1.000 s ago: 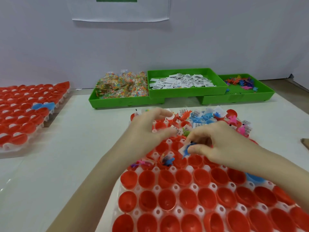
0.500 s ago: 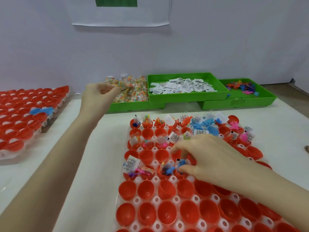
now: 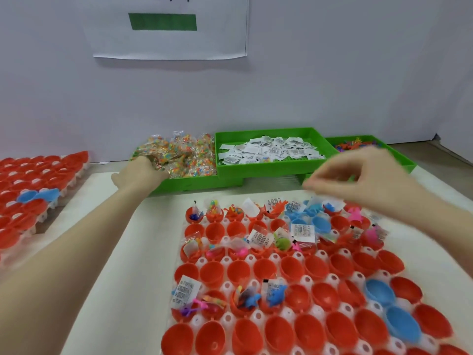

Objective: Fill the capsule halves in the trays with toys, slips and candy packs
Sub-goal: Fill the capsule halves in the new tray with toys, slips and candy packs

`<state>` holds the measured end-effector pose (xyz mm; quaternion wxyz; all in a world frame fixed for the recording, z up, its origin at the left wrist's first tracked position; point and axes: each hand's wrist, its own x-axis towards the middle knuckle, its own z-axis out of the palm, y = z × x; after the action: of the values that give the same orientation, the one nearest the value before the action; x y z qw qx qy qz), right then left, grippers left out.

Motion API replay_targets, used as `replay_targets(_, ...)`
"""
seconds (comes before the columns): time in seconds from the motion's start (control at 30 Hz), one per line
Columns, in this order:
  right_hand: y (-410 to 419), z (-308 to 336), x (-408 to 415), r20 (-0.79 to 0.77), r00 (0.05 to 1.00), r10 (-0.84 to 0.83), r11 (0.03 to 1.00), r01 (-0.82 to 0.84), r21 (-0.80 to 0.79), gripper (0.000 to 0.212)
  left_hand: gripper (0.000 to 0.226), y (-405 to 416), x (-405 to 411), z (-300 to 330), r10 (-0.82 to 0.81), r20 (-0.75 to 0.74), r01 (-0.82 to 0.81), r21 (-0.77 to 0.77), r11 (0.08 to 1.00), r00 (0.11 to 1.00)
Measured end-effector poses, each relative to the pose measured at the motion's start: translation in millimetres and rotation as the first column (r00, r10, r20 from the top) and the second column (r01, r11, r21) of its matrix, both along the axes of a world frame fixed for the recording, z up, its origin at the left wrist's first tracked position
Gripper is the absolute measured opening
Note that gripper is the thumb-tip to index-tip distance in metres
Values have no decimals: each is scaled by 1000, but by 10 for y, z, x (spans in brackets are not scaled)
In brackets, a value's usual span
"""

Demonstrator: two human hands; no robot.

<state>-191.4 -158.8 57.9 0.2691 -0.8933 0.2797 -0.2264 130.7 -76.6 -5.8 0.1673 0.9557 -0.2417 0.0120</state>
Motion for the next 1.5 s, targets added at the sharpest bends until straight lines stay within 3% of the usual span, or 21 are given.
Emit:
replay_targets(0.1, -798, -39, -3, 162, 926, -341, 933, 354, -59, 15, 32, -10, 38, -41, -21, -11, 20, -67, 998, 1000)
replay_targets(0.2, -1441, -244, 7, 13, 854, -521, 847, 519, -119, 28, 28, 21, 21, -85, -41, 75, 52, -155, 987, 996)
replay_targets(0.37, -1968, -554, 21, -355, 774, -524, 851, 490, -188, 45, 33, 121, -123, -23, 38, 180, 41, -417, 908, 983)
replay_targets(0.47, -2044, -675, 30, -504, 692, -518, 826, 557, -85, 63, 30, 209, -248, 71, 79, 75, -18, -603, 797, 994)
replay_targets(0.53, -2068, -716, 28, -529, 665, -527, 801, 597, -49, 64, 26, 305, -351, 141, 37, -27, -45, -754, 655, 999)
replay_targets(0.63, -2088, -699, 10, -440, 687, -578, 793, 600, -105, 43, 18, 460, -563, 261, -137, -214, -134, -886, 444, 967)
replay_targets(0.8, -2017, -691, 19, -252, 737, -627, 767, 641, -32, 25, 18, 623, -845, 395, -323, -289, -185, -930, 318, 901)
replay_targets(0.9, -1993, -672, 37, -152, 729, -668, 737, 676, 2, 26, 16, 655, -888, 427, -366, -295, -178, -930, 321, 883)
replay_targets(0.97, -1994, -628, 52, -83, 741, -666, 746, 664, -56, 26, 16, 656, -901, 434, -396, -302, -163, -923, 347, 867)
replay_targets(1.1, -1979, -449, 164, 53, 796, -604, 789, 606, -101, 27, 17, 624, -921, 424, -413, -297, -135, -916, 377, 861)
replay_targets(1.2, -1901, -287, 304, 144, 861, -488, 866, 499, -46, 27, 18, 596, -947, 405, -410, -296, -136, -917, 376, 863)
replay_targets(1.27, -1814, -193, 429, 44, 947, -319, 945, 321, -56, 26, 18, 573, -972, 385, -420, -278, -105, -915, 390, 864)
replay_targets(1.3, -1779, -159, 496, -102, 966, -239, 966, 225, -127, 25, 19, 560, -983, 375, -423, -267, -89, -914, 396, 866)
replay_targets(1.4, -1697, -155, 678, -532, 827, -179, 953, 11, -303, 27, 21, 534, -1000, 349, -413, -251, -67, -909, 410, 876)
replay_targets(1.5, -1704, -248, 729, -647, 732, -215, 935, -36, -352, 20, 23, 526, -1007, 345, -399, -243, -58, -905, 422, 884)
